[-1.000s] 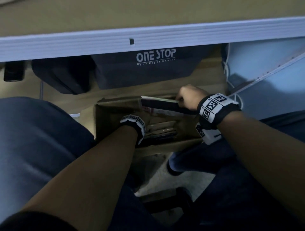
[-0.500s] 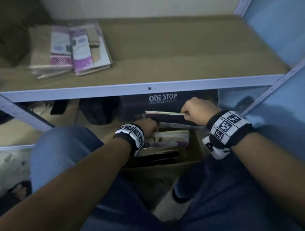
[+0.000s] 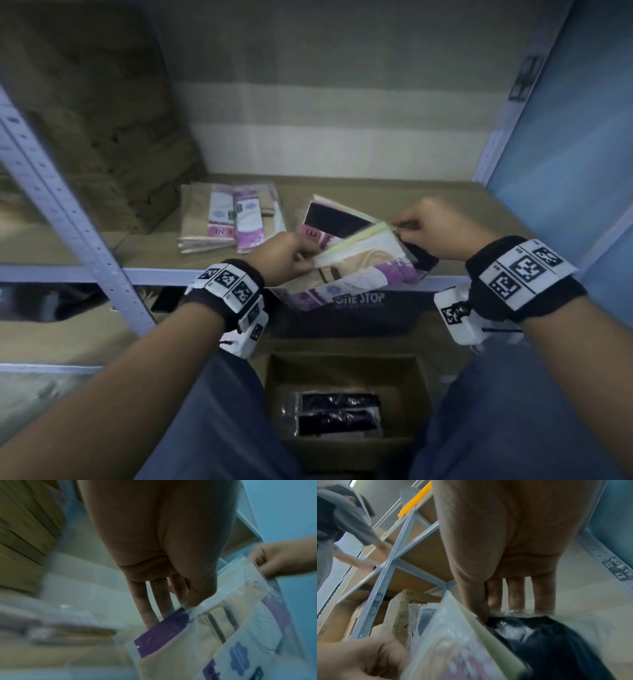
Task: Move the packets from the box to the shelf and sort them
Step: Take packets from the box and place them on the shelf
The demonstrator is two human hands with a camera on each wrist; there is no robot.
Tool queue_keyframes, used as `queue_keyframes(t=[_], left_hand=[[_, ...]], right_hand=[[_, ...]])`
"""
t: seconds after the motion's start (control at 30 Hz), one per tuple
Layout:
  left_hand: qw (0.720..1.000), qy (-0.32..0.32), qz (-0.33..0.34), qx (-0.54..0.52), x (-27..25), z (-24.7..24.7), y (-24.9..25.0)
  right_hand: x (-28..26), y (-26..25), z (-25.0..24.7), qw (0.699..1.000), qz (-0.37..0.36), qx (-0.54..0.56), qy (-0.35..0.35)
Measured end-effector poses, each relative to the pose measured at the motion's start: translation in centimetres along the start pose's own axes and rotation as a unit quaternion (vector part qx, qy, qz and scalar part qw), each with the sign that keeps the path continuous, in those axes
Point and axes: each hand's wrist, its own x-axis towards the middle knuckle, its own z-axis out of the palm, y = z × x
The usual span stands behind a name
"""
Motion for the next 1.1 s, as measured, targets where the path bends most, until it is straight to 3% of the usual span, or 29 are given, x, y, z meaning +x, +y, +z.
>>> queue_keyframes(t=[0.27,0.4,0.5,0.8,0.93,1.1], left_hand=[[0.982,0.158,-0.051,-0.093,-3.6,-8.3,-6.6],[0.922,0.282,-0.130,-0.230,-5.4,-10.7,-10.0],[0.886,0.332,-0.186,-0.264,-6.1,-11.4,-12.8],[0.838,0.338,-0.322,-0.281,-3.6,-9.9,-19.7],[0.849,0.314,-0.348,-0.245,-1.5,-8.5,-21.3],[0.856,0.303,-0.381,-0.174,-0.1,-8.4,-20.9]], right_hand=[[6.3,-4.7,-1.6,0.987,-0.025,0.128,0.099],[10.3,-6.7,-0.3,0.970,-0.036,0.202,0.128],[13.0,-8.2,1.8,0.964,-0.023,0.246,0.103],[18.6,-10.9,9.2,0.934,0.074,0.348,0.028],[20.3,-10.7,11.6,0.940,0.121,0.319,-0.008],[20.7,-9.8,13.1,0.955,0.139,0.261,-0.006]])
